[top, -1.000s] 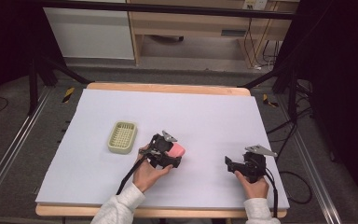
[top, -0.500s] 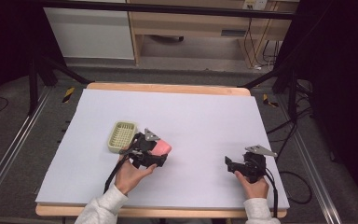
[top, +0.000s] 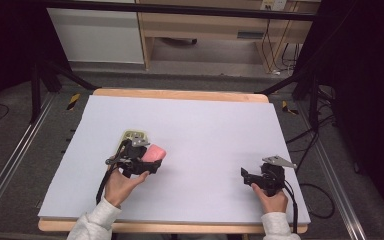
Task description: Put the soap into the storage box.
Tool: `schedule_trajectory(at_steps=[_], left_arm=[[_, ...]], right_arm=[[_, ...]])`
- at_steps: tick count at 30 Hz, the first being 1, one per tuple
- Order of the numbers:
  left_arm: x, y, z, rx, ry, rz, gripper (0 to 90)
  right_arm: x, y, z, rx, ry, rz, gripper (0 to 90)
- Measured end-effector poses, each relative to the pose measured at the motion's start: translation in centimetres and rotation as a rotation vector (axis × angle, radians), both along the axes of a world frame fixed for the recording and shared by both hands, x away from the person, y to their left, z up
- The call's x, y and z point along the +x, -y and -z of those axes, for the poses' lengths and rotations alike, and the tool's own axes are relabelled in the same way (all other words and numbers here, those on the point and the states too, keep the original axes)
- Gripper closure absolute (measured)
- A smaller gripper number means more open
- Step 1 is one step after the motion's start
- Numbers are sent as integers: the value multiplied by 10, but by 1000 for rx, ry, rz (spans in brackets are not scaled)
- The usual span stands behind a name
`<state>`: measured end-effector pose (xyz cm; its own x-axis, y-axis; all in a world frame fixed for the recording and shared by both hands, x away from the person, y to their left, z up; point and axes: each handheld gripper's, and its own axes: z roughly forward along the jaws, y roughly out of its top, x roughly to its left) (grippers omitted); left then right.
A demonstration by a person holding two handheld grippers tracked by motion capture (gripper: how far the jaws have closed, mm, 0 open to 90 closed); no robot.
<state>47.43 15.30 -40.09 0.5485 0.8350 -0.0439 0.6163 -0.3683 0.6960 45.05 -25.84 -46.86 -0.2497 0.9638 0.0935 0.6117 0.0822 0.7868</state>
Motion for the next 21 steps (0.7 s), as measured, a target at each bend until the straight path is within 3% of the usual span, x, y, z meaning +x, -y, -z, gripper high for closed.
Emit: schedule_trajectory(at_steps=[21], left_arm=[[21, -44, -12, -38, 21, -119, 369]], right_arm=[[0, -1, 0, -5, 6, -11, 86]])
